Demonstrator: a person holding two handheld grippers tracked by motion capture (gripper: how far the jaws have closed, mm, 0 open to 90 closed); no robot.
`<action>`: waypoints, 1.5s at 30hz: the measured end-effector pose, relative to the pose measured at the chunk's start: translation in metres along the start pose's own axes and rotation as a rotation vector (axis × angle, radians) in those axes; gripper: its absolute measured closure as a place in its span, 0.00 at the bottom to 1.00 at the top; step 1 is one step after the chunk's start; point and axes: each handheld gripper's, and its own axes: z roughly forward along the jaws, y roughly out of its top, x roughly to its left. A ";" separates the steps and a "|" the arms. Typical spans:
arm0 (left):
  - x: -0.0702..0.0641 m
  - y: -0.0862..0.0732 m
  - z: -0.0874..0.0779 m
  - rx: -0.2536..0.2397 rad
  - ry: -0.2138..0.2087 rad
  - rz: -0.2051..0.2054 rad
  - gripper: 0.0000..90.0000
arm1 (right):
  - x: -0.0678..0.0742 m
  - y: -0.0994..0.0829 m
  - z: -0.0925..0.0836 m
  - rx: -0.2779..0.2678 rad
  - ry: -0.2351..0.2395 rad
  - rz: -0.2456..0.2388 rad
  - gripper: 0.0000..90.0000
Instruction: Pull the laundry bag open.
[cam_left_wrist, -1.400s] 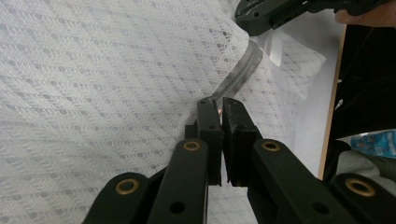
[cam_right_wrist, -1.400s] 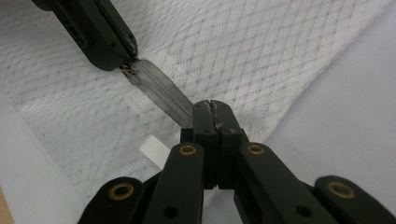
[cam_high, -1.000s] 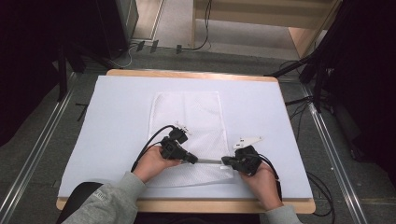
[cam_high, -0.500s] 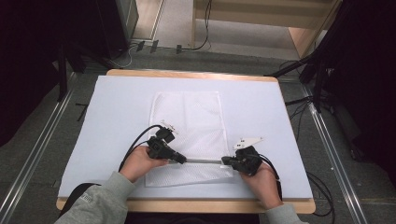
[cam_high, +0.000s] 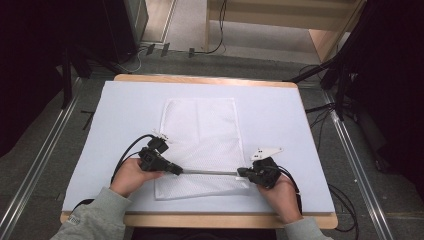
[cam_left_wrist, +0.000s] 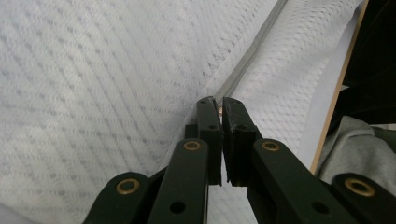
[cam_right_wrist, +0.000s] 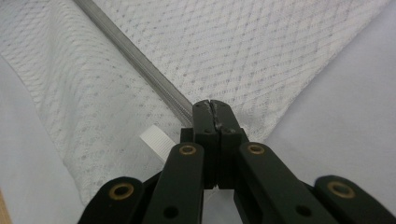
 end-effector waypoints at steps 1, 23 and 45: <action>0.001 -0.001 -0.001 0.005 -0.008 -0.003 0.98 | 0.000 0.000 0.000 0.000 0.001 0.001 1.00; 0.014 -0.030 -0.027 -0.063 0.036 -0.081 0.98 | -0.004 0.000 0.000 0.000 0.035 -0.018 1.00; 0.018 -0.048 -0.042 -0.104 0.074 -0.137 0.98 | -0.007 0.001 0.000 0.009 0.055 -0.015 1.00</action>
